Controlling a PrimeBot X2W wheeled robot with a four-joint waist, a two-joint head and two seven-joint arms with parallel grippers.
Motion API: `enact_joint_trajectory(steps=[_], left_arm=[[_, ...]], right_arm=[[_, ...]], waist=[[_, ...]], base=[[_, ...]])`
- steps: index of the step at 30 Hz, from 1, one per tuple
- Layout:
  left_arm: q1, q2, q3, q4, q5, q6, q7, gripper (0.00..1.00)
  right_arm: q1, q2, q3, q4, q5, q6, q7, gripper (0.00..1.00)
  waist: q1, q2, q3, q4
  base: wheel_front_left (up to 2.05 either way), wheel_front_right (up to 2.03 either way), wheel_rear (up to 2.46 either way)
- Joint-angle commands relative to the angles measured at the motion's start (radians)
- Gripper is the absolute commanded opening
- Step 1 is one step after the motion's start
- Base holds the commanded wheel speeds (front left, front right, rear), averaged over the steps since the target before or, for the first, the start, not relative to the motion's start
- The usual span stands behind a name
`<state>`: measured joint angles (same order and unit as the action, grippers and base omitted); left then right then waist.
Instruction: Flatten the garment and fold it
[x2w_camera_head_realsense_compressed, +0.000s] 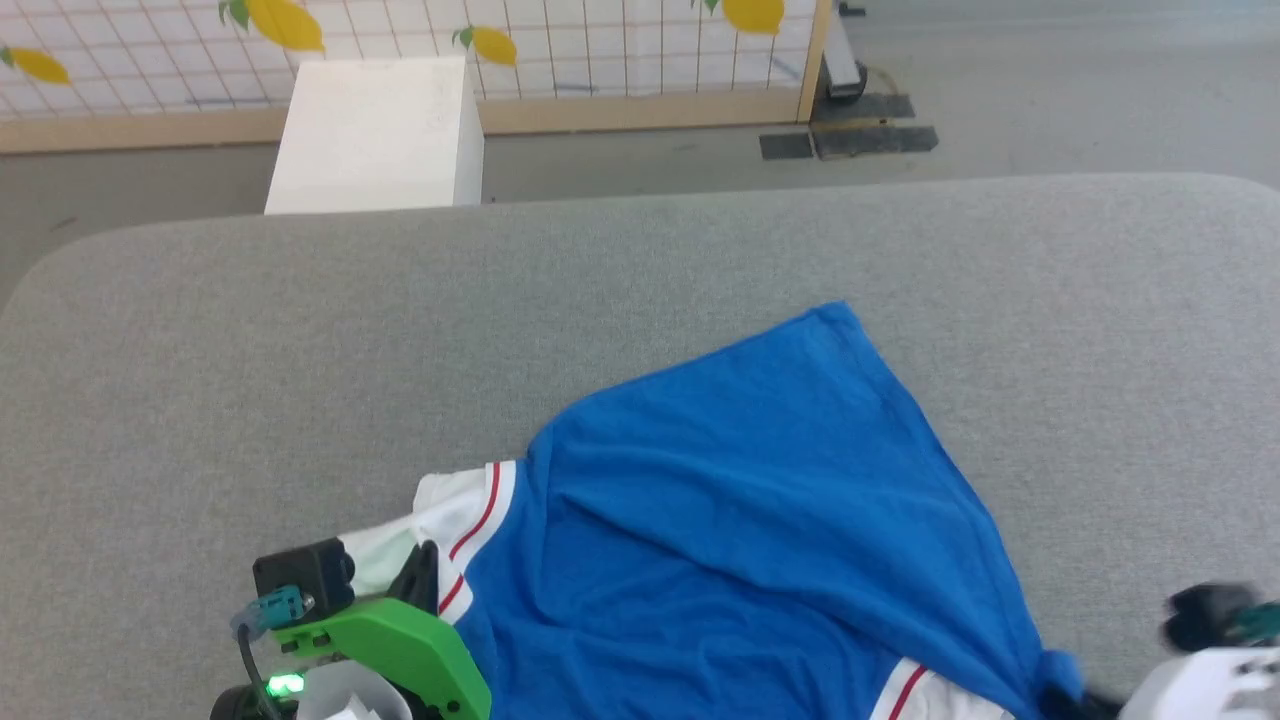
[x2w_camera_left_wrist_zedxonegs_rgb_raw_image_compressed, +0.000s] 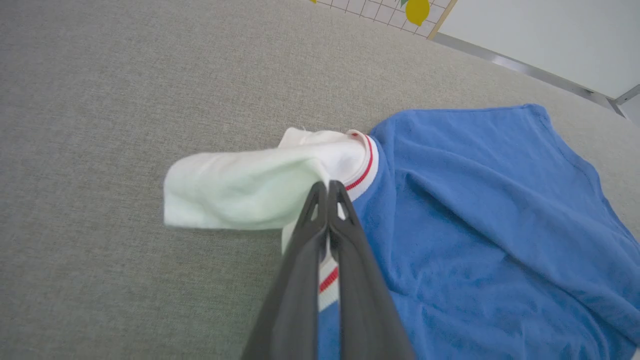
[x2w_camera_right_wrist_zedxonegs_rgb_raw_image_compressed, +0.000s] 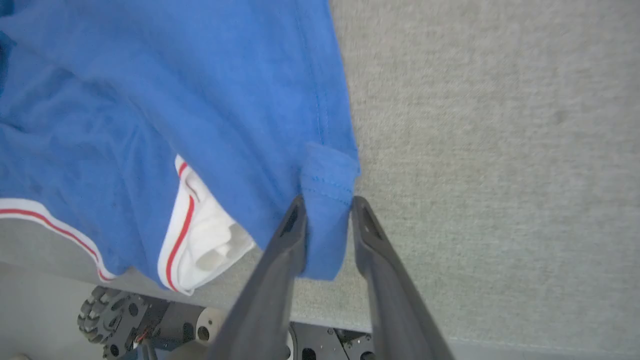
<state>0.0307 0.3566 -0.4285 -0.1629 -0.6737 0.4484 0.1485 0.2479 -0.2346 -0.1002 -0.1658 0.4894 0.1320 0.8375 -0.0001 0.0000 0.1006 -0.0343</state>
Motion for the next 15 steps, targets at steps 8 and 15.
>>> enact_joint_trajectory(steps=[8, 15], left_arm=[[0.015, 0.008, 0.003, 0.001, -0.015, -0.010, -0.011, 0.00], [-0.033, -0.014, -0.017, -0.013, 0.010, -0.003, -0.021, 0.00]], right_arm=[[-0.232, 0.065, -0.131, -0.060, -0.025, -0.001, -0.154, 1.00], [-0.551, 0.085, -0.070, 0.114, -0.084, -0.001, -0.206, 1.00]], waist=[[0.0001, 0.0000, -0.014, 0.000], [0.0001, 0.0000, 0.103, 0.064]], base=[[0.00, 0.00, 0.00], [0.00, 0.00, 0.00]])
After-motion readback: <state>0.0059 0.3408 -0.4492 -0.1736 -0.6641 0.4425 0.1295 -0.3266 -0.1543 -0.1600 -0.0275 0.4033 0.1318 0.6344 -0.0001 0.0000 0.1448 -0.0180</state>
